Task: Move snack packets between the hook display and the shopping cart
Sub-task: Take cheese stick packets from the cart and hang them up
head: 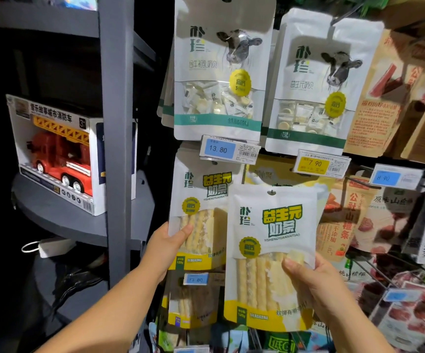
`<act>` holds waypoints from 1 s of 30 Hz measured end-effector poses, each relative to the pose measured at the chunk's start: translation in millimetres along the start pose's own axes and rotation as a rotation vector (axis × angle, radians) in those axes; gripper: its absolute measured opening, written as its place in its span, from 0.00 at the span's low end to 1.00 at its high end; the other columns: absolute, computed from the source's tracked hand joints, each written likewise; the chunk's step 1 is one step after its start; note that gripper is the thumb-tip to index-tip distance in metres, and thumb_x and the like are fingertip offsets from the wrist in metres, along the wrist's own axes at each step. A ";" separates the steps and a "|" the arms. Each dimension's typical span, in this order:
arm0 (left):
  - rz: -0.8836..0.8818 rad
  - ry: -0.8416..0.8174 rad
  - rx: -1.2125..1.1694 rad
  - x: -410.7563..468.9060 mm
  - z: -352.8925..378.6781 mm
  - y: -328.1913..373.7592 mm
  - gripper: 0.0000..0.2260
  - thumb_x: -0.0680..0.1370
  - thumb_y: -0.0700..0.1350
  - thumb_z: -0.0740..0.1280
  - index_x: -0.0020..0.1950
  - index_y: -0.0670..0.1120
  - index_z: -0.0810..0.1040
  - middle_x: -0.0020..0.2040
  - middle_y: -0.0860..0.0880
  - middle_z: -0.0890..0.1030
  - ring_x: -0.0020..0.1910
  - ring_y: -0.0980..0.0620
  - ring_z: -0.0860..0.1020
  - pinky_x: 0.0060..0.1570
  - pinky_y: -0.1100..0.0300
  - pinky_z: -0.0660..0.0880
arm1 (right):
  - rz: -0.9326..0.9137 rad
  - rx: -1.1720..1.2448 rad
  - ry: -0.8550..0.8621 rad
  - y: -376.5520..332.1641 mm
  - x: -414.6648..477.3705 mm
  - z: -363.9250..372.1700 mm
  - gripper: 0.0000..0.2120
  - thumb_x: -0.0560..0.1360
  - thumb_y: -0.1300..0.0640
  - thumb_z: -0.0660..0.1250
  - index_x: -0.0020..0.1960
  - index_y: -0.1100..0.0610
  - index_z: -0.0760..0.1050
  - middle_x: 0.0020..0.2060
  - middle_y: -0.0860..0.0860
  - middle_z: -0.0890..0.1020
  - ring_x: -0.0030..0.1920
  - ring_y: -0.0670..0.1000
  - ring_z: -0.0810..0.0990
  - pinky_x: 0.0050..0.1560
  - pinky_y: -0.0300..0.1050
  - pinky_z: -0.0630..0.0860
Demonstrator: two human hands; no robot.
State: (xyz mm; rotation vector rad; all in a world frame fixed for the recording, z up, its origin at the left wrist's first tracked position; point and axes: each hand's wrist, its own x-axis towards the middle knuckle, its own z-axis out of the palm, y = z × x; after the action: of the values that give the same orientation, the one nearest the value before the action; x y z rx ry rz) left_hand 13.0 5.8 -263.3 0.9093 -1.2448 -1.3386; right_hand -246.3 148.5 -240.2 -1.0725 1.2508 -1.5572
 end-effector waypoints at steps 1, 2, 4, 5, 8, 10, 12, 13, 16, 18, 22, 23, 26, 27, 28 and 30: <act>-0.003 0.013 0.007 1.1 0.0 -1.0 0.11 0.76 0.49 0.69 0.57 0.48 0.80 0.49 0.49 0.85 0.50 0.50 0.83 0.52 0.53 0.79 | 0.000 0.001 -0.002 -0.2 0.8 2.0 0.49 0.36 0.45 0.86 0.53 0.62 0.78 0.42 0.59 0.86 0.38 0.52 0.85 0.34 0.40 0.80; -0.004 0.021 0.020 2.3 -0.2 -1.8 0.12 0.76 0.49 0.69 0.57 0.48 0.80 0.49 0.49 0.85 0.50 0.50 0.83 0.52 0.53 0.79 | -0.001 0.003 -0.005 -1.1 1.1 4.1 0.49 0.36 0.45 0.86 0.53 0.62 0.79 0.42 0.59 0.86 0.38 0.52 0.85 0.34 0.40 0.80; -0.005 0.046 0.047 3.9 -1.4 -3.5 0.13 0.75 0.51 0.70 0.57 0.48 0.80 0.49 0.50 0.85 0.50 0.50 0.83 0.53 0.51 0.78 | -0.001 0.005 -0.023 -1.3 3.4 6.4 0.47 0.38 0.47 0.87 0.53 0.63 0.78 0.41 0.59 0.86 0.38 0.52 0.85 0.35 0.40 0.80; -0.002 0.066 0.059 4.1 -1.6 -4.0 0.13 0.75 0.52 0.70 0.57 0.48 0.79 0.49 0.50 0.85 0.50 0.50 0.83 0.53 0.52 0.78 | 0.003 0.002 -0.037 -1.4 4.3 7.8 0.45 0.41 0.49 0.87 0.53 0.64 0.78 0.42 0.59 0.86 0.38 0.52 0.85 0.35 0.39 0.80; 0.076 0.167 0.150 2.0 -1.1 -2.6 0.10 0.76 0.52 0.68 0.55 0.49 0.79 0.48 0.52 0.83 0.48 0.53 0.81 0.45 0.60 0.76 | -0.008 -0.009 -0.050 0.9 9.4 10.5 0.43 0.41 0.47 0.87 0.52 0.62 0.81 0.44 0.60 0.86 0.41 0.54 0.85 0.38 0.41 0.80; 0.171 0.252 0.210 -3.4 1.4 4.3 0.08 0.77 0.48 0.68 0.55 0.49 0.76 0.47 0.56 0.81 0.46 0.61 0.79 0.41 0.67 0.72 | -0.008 -0.019 -0.065 -0.9 11.3 15.0 0.35 0.45 0.48 0.87 0.48 0.60 0.83 0.43 0.59 0.86 0.40 0.53 0.85 0.37 0.41 0.80; 0.263 0.331 0.236 -7.4 2.9 9.5 0.10 0.78 0.43 0.67 0.58 0.49 0.74 0.50 0.56 0.79 0.47 0.62 0.77 0.46 0.67 0.72 | 0.003 0.006 -0.082 -3.6 13.2 20.0 0.18 0.60 0.61 0.81 0.48 0.61 0.82 0.39 0.57 0.86 0.36 0.51 0.84 0.34 0.39 0.79; 0.304 0.382 0.257 -8.5 2.9 11.0 0.11 0.78 0.41 0.66 0.59 0.50 0.73 0.52 0.54 0.78 0.49 0.58 0.76 0.51 0.65 0.72 | 0.005 0.012 -0.076 -6.1 13.7 24.3 0.14 0.64 0.66 0.77 0.49 0.61 0.81 0.38 0.57 0.86 0.35 0.50 0.84 0.33 0.39 0.79; 0.391 0.447 0.286 -17.5 3.8 17.8 0.11 0.78 0.40 0.65 0.59 0.52 0.73 0.54 0.53 0.74 0.50 0.55 0.74 0.52 0.61 0.70 | -0.004 -0.010 -0.094 -5.8 20.9 31.4 0.17 0.60 0.62 0.81 0.48 0.59 0.83 0.39 0.57 0.86 0.36 0.51 0.84 0.34 0.39 0.79; 0.408 0.334 0.219 -26.7 5.6 22.6 0.08 0.78 0.42 0.65 0.54 0.55 0.73 0.50 0.53 0.76 0.47 0.58 0.75 0.49 0.64 0.70 | -0.008 -0.023 -0.086 -5.5 25.6 37.0 0.19 0.62 0.67 0.79 0.51 0.62 0.80 0.37 0.55 0.85 0.34 0.48 0.83 0.33 0.38 0.78; 0.224 -0.062 0.125 -37.8 8.9 24.9 0.15 0.76 0.55 0.67 0.59 0.51 0.73 0.54 0.51 0.82 0.53 0.60 0.79 0.56 0.61 0.75 | -0.025 0.000 -0.122 -2.2 36.1 50.1 0.16 0.66 0.65 0.76 0.53 0.62 0.79 0.41 0.55 0.86 0.39 0.51 0.83 0.37 0.38 0.78; 0.186 -0.162 0.079 -38.4 8.9 22.1 0.23 0.72 0.61 0.68 0.61 0.51 0.72 0.57 0.53 0.82 0.55 0.60 0.79 0.58 0.61 0.75 | -0.028 0.002 -0.132 -0.4 39.6 53.2 0.23 0.61 0.59 0.81 0.54 0.62 0.79 0.42 0.56 0.86 0.40 0.51 0.84 0.38 0.39 0.79; 0.124 -0.270 0.091 -40.8 10.5 15.6 0.38 0.62 0.70 0.71 0.66 0.51 0.71 0.60 0.55 0.80 0.60 0.56 0.78 0.62 0.53 0.74 | -0.019 -0.002 -0.134 0.4 46.3 64.2 0.44 0.45 0.44 0.86 0.56 0.61 0.79 0.48 0.60 0.85 0.47 0.56 0.85 0.46 0.46 0.80; 0.113 -0.264 0.084 -40.8 10.3 13.9 0.38 0.62 0.68 0.73 0.66 0.51 0.71 0.60 0.54 0.81 0.61 0.54 0.78 0.63 0.50 0.73 | -0.022 -0.005 -0.136 1.2 48.6 67.2 0.44 0.45 0.43 0.86 0.56 0.61 0.79 0.50 0.61 0.85 0.50 0.58 0.84 0.50 0.50 0.79; 0.106 -0.250 0.063 -40.9 10.0 13.0 0.37 0.62 0.65 0.75 0.65 0.50 0.71 0.60 0.52 0.81 0.60 0.52 0.79 0.62 0.47 0.73 | -0.022 0.002 -0.141 1.8 50.6 69.9 0.44 0.45 0.43 0.86 0.57 0.61 0.79 0.51 0.61 0.85 0.53 0.60 0.84 0.54 0.53 0.79; 0.100 -0.209 0.048 -39.5 9.3 13.4 0.34 0.62 0.59 0.77 0.64 0.49 0.73 0.58 0.49 0.82 0.58 0.48 0.80 0.61 0.43 0.74 | -0.020 0.029 -0.150 2.6 53.0 74.9 0.44 0.46 0.44 0.86 0.56 0.61 0.79 0.51 0.61 0.85 0.53 0.61 0.83 0.53 0.53 0.79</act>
State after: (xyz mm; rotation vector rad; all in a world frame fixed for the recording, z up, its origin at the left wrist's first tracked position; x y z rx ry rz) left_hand 13.1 47.4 -253.4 0.7429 -1.4688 -1.3548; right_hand -188.8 78.1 -227.0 -1.1634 1.1158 -1.4769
